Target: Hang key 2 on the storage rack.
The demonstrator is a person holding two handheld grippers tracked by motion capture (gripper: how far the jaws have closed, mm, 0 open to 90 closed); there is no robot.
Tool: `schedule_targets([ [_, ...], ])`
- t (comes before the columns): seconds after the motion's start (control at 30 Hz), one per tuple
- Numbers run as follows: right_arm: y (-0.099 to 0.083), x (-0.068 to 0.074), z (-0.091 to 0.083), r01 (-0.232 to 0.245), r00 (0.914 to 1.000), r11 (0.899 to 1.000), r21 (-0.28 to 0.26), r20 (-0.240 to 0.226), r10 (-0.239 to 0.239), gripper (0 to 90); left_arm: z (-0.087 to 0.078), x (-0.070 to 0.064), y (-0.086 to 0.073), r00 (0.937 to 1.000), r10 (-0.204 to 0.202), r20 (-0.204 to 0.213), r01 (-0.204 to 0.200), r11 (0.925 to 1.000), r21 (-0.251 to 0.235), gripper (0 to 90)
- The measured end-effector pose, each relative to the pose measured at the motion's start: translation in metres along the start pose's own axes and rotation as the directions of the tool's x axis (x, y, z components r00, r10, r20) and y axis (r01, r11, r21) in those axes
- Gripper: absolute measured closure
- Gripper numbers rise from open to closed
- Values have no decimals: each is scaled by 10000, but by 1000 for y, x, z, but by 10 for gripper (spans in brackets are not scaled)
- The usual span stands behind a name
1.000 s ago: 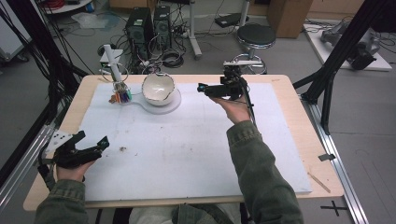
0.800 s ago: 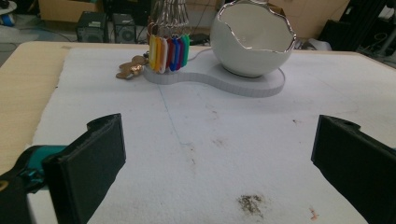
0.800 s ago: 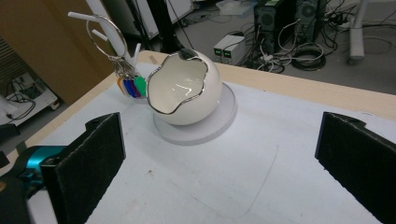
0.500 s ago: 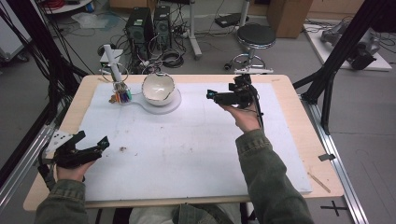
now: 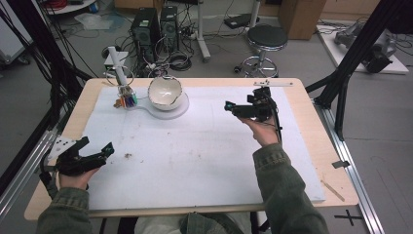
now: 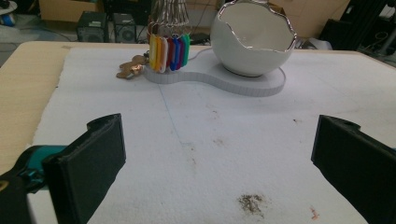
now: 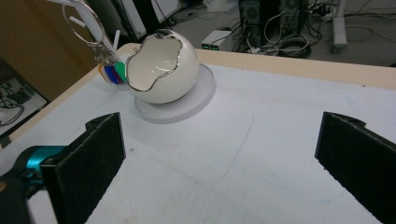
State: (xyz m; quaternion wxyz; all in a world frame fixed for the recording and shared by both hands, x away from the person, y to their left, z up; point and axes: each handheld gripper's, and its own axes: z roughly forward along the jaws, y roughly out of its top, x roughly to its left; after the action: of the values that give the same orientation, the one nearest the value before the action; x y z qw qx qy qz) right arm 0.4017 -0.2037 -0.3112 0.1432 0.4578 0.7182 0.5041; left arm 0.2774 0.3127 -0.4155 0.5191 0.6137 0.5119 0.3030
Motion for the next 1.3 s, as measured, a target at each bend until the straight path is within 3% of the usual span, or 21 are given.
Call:
schedule_targets([
  [0.23, -16, -7, -6, 112, 9993, 9999, -6, 356, -111, 6, -1, 0, 0, 10000, 9, 7, -9, 10000, 46, 34],
  [0.6, -41, -21, -20, -66, 9986, 9994, -334, 530, 84, 5, -1, -1, -1, 10000, 18, 3, -18, 9999, 124, 34],
  [0.87, -65, -29, -27, 16, 9946, 9992, -398, 1039, 26, 5, -1, -1, -1, 10000, -21, -16, 21, 9999, 111, 34],
  [1.2, -86, -32, -37, 555, 9848, 9961, -680, 1682, -434, 5, -3, -1, -1, 10000, -17, -44, 17, 9999, 121, 35],
  [1.3, -92, -35, -41, 692, 9783, 9951, -702, 1999, -539, 5, -3, -1, -2, 10000, -42, -44, 43, 9999, 117, 35],
])
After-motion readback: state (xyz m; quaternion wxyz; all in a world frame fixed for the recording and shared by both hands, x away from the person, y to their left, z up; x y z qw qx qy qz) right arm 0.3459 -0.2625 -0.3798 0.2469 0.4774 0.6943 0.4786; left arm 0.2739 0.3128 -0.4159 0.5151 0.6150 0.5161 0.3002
